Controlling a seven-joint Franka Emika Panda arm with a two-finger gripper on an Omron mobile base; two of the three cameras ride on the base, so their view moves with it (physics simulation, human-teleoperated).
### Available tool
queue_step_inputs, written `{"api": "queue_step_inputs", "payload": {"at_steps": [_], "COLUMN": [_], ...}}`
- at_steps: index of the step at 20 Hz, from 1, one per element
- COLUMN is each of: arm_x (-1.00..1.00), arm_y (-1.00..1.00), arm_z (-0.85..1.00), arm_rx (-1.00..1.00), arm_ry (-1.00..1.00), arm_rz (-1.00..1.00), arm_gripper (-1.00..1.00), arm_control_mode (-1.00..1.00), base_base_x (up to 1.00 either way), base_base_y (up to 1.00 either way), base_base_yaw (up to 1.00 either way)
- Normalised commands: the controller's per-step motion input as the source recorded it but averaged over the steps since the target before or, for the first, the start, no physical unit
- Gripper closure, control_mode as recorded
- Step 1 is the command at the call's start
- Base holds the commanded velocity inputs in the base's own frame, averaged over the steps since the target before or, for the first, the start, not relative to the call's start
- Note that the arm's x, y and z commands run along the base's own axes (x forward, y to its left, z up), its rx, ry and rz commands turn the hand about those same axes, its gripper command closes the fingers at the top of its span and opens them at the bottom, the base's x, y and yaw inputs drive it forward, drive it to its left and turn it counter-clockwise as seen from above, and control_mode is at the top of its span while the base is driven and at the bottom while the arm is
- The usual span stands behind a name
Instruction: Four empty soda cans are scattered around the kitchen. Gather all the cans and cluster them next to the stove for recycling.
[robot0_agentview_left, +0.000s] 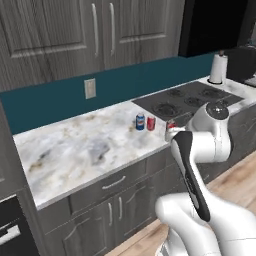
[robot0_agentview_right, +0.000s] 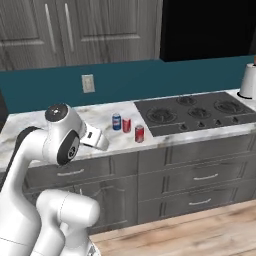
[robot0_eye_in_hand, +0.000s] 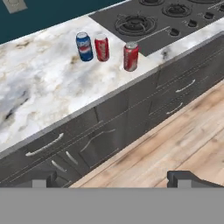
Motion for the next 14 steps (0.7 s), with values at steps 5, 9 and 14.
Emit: {"api": "queue_step_inputs", "payload": {"at_steps": [5,9,14], "arm_x": [0.0,0.0,0.0], "arm_y": [0.0,0.0,0.0], "arm_z": [0.0,0.0,0.0], "arm_rx": [0.0,0.0,0.0], "arm_ry": [0.0,0.0,0.0], "arm_rz": [0.0,0.0,0.0], "arm_gripper": [-1.0,-1.0,-1.0], "arm_control_mode": [1.0,1.0,1.0], "base_base_x": [-0.98,-0.71,-0.27], "base_base_y": [-0.24,-0.23,-0.08], "base_base_yaw": [-0.07,-0.1,-0.06]}}
